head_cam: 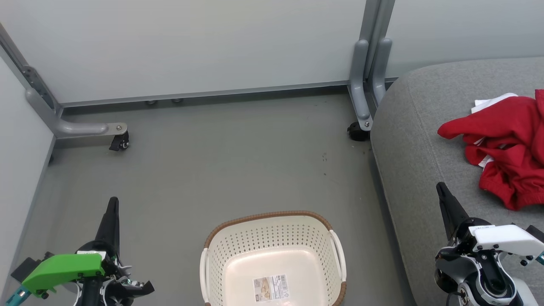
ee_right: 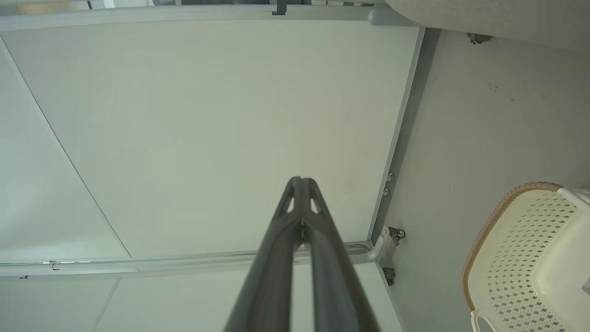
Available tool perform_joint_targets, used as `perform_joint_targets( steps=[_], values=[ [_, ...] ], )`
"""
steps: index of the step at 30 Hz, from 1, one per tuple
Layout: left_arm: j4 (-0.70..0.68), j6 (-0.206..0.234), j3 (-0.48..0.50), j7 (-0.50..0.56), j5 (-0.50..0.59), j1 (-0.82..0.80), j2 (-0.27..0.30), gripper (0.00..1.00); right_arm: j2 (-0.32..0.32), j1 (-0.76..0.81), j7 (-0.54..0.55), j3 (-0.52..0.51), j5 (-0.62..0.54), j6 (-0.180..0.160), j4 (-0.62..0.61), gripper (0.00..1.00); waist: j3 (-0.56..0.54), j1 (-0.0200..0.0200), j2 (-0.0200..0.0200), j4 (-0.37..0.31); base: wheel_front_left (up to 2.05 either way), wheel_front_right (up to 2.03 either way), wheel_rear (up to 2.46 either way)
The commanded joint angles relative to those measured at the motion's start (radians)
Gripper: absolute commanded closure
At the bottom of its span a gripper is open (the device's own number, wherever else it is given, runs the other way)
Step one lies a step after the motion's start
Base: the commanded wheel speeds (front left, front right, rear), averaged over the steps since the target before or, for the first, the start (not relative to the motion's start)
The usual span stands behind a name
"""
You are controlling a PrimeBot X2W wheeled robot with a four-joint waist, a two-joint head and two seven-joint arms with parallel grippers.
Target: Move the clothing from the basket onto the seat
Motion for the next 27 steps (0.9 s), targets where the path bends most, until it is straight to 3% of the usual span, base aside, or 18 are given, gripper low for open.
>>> perform_joint_targets(
  steps=[1, 27],
  values=[
    [0.002, -0.008, 0.007, 0.005, -0.022, -0.020, -0.001, 1.00, -0.002, -0.014, 0.006, -0.003, 0.020, 0.000, 0.006, 1.00, 0.000, 0.0000, 0.0000, 0.000, 0.00, 0.00, 0.00],
    [0.002, -0.009, 0.009, 0.010, -0.029, -0.017, -0.002, 1.00, 0.007, -0.014, 0.015, -0.015, 0.019, 0.000, 0.009, 1.00, -0.001, 0.0000, 0.0000, 0.000, 0.00, 0.00, 0.00]
  ],
)
